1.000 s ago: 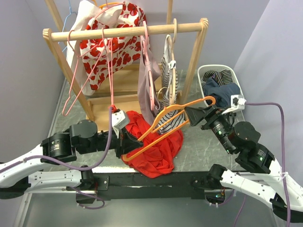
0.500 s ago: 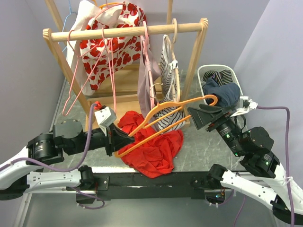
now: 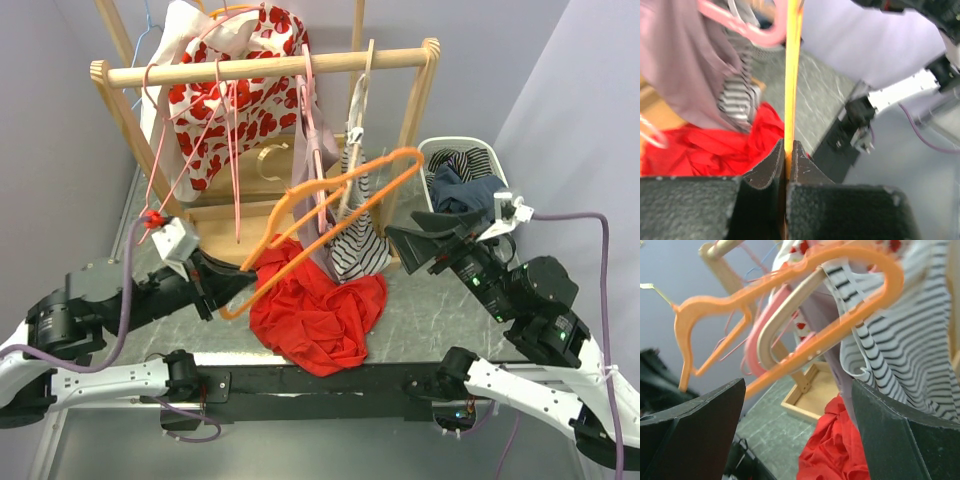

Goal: Remove the tank top from the hanger
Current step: Place the hanger at the clothesline.

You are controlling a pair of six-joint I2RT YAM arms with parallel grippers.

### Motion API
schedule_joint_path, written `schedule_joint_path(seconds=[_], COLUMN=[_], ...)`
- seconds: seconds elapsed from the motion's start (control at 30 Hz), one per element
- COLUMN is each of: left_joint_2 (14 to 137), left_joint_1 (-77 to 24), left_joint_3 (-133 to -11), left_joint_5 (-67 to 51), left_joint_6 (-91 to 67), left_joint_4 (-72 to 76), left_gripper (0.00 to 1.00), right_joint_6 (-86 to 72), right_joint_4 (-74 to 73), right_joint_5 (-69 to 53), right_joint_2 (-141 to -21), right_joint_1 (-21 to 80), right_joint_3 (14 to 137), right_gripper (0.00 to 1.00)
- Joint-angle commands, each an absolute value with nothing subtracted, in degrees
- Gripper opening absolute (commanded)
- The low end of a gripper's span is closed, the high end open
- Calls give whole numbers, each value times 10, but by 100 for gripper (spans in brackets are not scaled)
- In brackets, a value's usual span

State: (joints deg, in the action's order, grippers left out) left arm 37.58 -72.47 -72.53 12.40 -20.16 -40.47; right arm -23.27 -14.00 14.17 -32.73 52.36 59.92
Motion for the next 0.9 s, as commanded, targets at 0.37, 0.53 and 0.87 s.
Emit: schedule_joint_path(seconds=[0.37,0.53,0.87], left_joint_2=[393,357,352], left_joint_1=[-727,-727,-726], left_joint_3=[-788,-801,-859], left_joint_5=[127,166,250], left_joint_6=[-115,-127,-199], left_joint_4=[-267,-283,-478], left_gripper=[1,1,1], right_joint_6=[-185,-193,-215], right_joint_4=[-198,-203,-223], right_joint_5=[127,184,254], right_joint_2=[-420,-423,-446], right_joint_1=[523,522,509], right_joint_3=[613,602,604], right_gripper=[95,96,97])
